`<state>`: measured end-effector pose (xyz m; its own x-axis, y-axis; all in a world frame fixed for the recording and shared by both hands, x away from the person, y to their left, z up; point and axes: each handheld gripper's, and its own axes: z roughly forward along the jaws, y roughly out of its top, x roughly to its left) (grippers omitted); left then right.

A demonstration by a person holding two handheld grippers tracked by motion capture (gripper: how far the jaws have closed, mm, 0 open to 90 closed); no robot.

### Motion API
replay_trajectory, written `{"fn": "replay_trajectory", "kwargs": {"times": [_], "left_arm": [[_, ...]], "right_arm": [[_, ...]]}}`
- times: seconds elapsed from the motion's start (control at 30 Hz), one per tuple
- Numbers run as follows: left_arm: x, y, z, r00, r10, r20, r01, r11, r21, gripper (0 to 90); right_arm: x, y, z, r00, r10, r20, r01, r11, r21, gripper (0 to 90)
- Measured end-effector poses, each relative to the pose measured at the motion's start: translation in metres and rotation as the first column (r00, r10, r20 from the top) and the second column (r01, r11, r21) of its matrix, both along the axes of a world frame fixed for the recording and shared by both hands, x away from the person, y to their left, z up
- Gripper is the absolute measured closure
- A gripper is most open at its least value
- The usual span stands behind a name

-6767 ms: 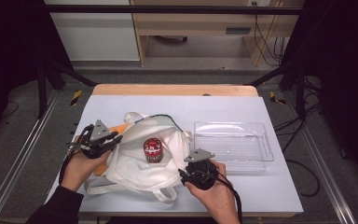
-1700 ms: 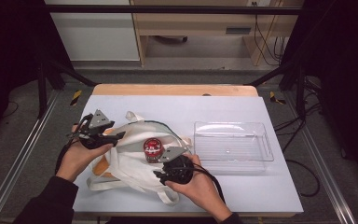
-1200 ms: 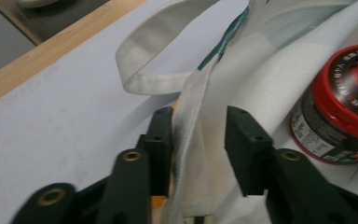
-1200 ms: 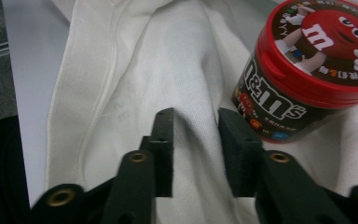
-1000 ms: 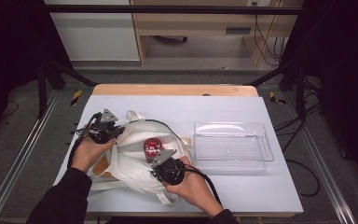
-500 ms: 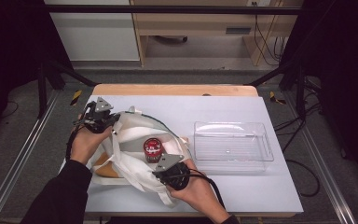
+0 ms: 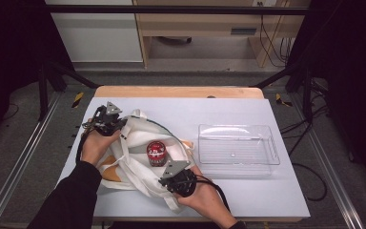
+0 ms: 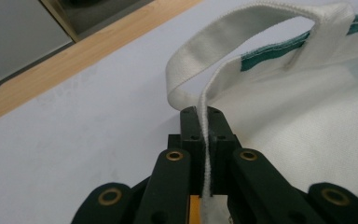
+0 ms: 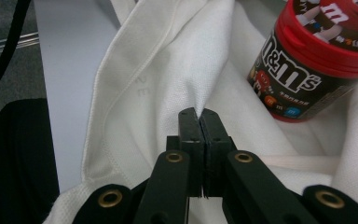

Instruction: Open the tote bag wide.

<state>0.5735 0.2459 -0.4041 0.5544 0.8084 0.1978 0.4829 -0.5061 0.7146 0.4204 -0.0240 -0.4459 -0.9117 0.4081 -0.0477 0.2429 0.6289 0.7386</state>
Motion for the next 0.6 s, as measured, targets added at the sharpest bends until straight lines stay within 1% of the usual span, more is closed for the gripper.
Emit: {"fn": "replay_trajectory", "kwargs": {"times": [0.03, 0.07, 0.1, 0.13, 0.23, 0.3, 0.43, 0.5, 0.6], "left_arm": [[0.002, -0.001, -0.003, 1.0000, 0.002, 0.001, -0.002, 1.0000, -0.001, 87.8], [0.003, -0.001, -0.005, 1.0000, 0.001, -0.008, -0.001, 1.0000, 0.008, 87.8], [0.004, -0.001, -0.007, 0.9999, 0.002, -0.011, -0.002, 1.0000, 0.009, 87.8], [0.005, -0.001, -0.009, 0.9999, 0.004, -0.011, -0.004, 1.0000, 0.002, 87.8], [0.005, 0.000, -0.013, 0.9999, 0.006, -0.014, -0.006, 1.0000, -0.001, 87.8], [0.003, 0.001, -0.014, 0.9999, 0.008, -0.015, -0.008, 0.9998, -0.016, 87.7], [-0.003, 0.004, -0.012, 0.9999, 0.002, -0.015, -0.002, 0.9994, -0.035, 87.0], [-0.006, 0.005, -0.009, 1.0000, -0.001, -0.007, 0.001, 0.9988, -0.049, 83.7], [-0.012, 0.006, -0.004, 0.9999, 0.001, 0.016, 0.000, 0.9978, -0.066, 74.4]], "right_arm": [[0.000, 0.000, -0.001, 1.0000, 0.005, -0.002, -0.005, 1.0000, -0.002, 89.7], [0.000, 0.000, -0.001, 0.9999, 0.011, -0.003, -0.011, 0.9999, -0.004, 89.6], [0.000, -0.001, -0.001, 0.9998, 0.014, -0.011, -0.014, 0.9999, -0.007, 89.6], [-0.001, -0.001, -0.001, 0.9998, 0.012, -0.015, -0.012, 0.9999, -0.007, 89.7], [-0.002, -0.002, -0.002, 0.9997, 0.017, -0.019, -0.018, 0.9998, -0.012, 89.6], [-0.002, -0.002, -0.003, 0.9996, 0.016, -0.021, -0.016, 0.9998, -0.009, 89.6], [-0.002, -0.001, -0.003, 0.9998, 0.009, -0.020, -0.009, 0.9999, -0.010, 89.3], [-0.002, -0.001, -0.003, 0.9998, 0.005, -0.018, -0.005, 1.0000, -0.008, 89.0], [-0.002, 0.000, -0.003, 0.9999, 0.001, -0.012, -0.001, 1.0000, -0.004, 87.8]]}}
